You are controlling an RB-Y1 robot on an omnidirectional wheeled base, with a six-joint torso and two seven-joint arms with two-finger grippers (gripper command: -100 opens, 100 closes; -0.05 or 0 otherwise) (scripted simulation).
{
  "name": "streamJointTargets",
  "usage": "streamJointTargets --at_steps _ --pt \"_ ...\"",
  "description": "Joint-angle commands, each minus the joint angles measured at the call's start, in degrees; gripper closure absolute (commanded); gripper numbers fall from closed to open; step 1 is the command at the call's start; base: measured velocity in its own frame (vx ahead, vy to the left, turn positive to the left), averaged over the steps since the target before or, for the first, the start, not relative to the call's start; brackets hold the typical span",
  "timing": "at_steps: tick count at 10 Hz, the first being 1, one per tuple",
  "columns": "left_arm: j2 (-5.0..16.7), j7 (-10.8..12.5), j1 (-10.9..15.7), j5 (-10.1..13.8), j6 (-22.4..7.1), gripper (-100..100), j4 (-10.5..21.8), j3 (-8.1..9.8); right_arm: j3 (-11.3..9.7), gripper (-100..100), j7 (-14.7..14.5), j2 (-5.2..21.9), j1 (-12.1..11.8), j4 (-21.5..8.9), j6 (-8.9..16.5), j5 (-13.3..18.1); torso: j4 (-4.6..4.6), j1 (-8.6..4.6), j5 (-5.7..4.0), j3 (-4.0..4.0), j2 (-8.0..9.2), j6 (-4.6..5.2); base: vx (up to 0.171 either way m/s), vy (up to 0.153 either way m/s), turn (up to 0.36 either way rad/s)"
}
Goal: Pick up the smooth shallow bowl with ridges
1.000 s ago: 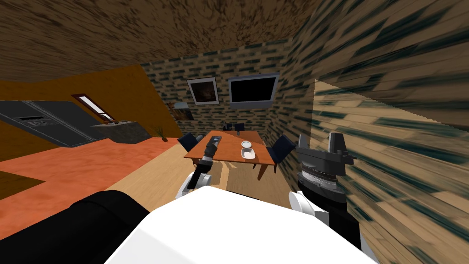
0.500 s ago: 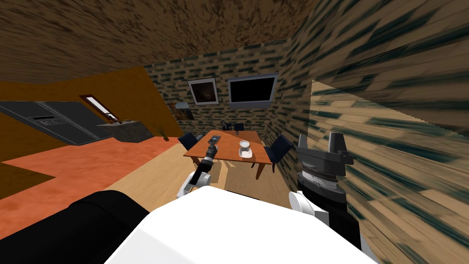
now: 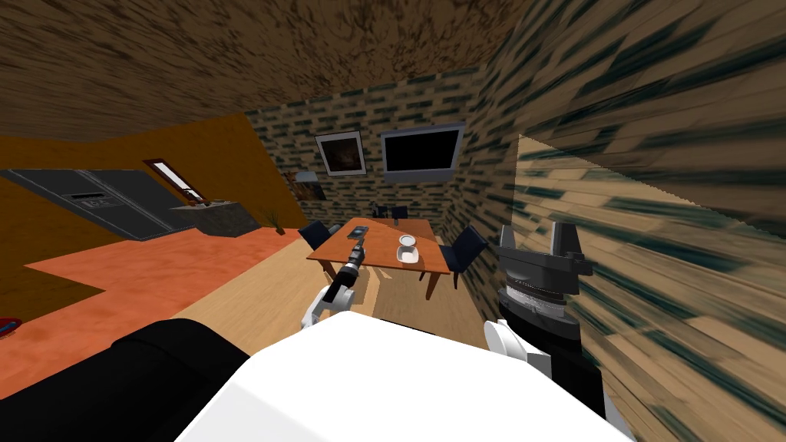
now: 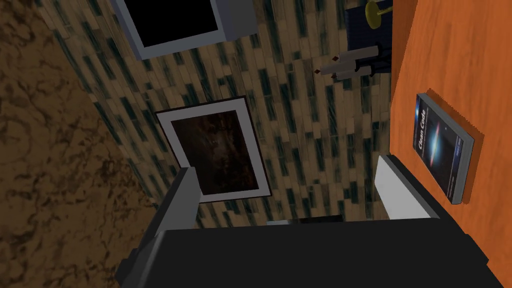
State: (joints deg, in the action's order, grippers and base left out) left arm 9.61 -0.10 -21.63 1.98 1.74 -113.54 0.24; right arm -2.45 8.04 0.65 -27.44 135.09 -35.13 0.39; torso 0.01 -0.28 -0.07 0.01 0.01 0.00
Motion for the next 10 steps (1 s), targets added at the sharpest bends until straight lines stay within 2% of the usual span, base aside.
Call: streamJointTargets --at_steps 1,3,4,6,10 --pt "0.5 -0.4 1.1 0.7 -2.7 -100 2.8 0.44 0.0 0 0.0 0.0 0.0 0.0 0.0 0.0 0.00 0.00 0.00 0.00 0.00 0.00 0.003 -0.092 0.026" --pt "0.8 -0.9 2.5 1.2 -5.9 -100 5.9 0.76 0.0 0 0.0 0.0 0.0 0.0 0.0 0.0 -0.02 -0.10 -0.02 -0.04 -0.06 0.00 0.017 -0.112 0.017" --pt "0.8 -0.9 2.5 1.2 -6.1 -100 5.9 0.76 0.0 0 0.0 0.0 0.0 0.0 0.0 0.0 -0.03 -0.14 -0.03 -0.07 -0.12 0.00 0.014 -0.084 0.009" --pt "0.7 -1.1 3.8 1.5 -9.2 -100 9.2 0.95 0.0 0 0.0 0.0 0.0 0.0 0.0 0.0 -0.02 0.01 0.00 -0.04 -0.07 0.00 0.016 -0.083 -0.004" --pt "0.0 -1.0 6.3 1.4 -14.6 -100 16.0 0.96 0.0 0 0.0 0.0 0.0 0.0 0.0 0.0 -0.09 -0.08 -0.02 -0.22 -0.38 0.01 0.076 -0.101 -0.016"
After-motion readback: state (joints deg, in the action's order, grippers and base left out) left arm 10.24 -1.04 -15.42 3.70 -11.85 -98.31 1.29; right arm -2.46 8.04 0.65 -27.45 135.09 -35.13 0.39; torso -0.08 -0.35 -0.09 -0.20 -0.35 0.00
